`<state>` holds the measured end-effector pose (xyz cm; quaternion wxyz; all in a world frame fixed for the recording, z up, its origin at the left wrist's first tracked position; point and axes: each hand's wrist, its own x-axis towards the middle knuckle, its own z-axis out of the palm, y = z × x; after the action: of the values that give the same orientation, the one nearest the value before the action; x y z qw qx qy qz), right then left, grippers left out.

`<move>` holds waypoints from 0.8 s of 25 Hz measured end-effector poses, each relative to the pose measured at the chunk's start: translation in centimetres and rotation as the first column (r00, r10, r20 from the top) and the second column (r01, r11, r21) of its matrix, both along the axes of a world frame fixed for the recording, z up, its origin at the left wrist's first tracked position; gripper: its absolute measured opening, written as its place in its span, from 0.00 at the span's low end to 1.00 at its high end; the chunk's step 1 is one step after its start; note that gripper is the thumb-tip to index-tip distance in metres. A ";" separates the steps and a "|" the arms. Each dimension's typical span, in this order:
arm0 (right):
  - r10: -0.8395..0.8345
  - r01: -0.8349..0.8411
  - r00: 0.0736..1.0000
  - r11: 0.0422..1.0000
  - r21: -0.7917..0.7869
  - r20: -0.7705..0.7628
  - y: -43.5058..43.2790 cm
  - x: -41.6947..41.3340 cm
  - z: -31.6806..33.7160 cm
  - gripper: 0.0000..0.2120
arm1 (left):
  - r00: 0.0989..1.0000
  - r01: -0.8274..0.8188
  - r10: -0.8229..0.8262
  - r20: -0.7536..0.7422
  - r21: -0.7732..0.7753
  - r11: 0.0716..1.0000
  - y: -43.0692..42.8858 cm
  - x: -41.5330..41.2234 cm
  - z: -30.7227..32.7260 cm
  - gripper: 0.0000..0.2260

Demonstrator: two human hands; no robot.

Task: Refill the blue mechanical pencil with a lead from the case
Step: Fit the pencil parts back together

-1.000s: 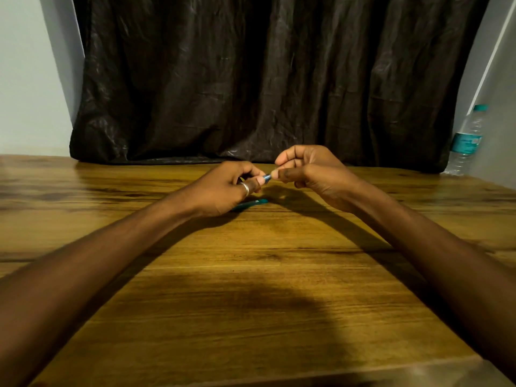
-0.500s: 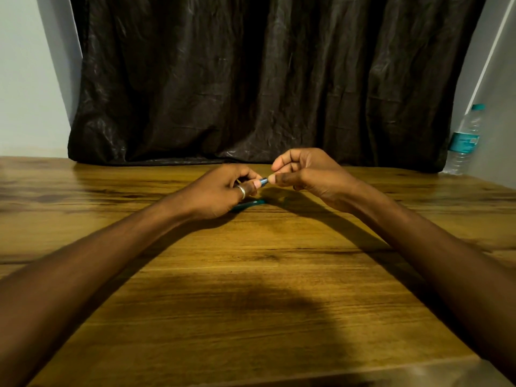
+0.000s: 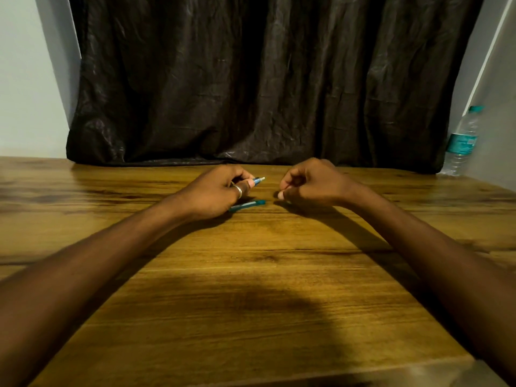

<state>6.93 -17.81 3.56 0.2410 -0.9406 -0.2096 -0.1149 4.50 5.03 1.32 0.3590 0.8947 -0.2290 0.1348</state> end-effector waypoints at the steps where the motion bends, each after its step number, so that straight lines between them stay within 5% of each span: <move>1: 0.016 -0.016 1.000 0.999 -0.032 -0.016 0.1 -0.1 -0.1 0.04 | 1.000 -0.011 0.011 0.002 0.003 1.000 0.0 0.0 0.0 0.06; 6: 0.059 -0.063 0.994 0.997 -0.036 -0.093 0.3 -0.3 -0.4 0.05 | 0.999 -0.032 0.032 0.015 0.006 0.999 -0.1 0.1 -0.1 0.06; 12: 0.159 -0.063 0.979 0.834 0.547 -0.129 1.4 -0.7 0.6 0.08 | 1.000 0.013 -0.012 0.018 -0.033 0.999 -0.3 0.0 0.0 0.08; 20: 0.194 -0.059 0.967 0.796 0.602 -0.163 1.6 -0.7 0.5 0.08 | 1.000 0.031 -0.030 0.009 -0.044 0.999 -0.4 -0.2 0.3 0.07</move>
<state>6.18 -16.26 4.04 0.5507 -0.8089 -0.1984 -0.0553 4.27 4.65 1.58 0.3796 0.8825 -0.2411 0.1379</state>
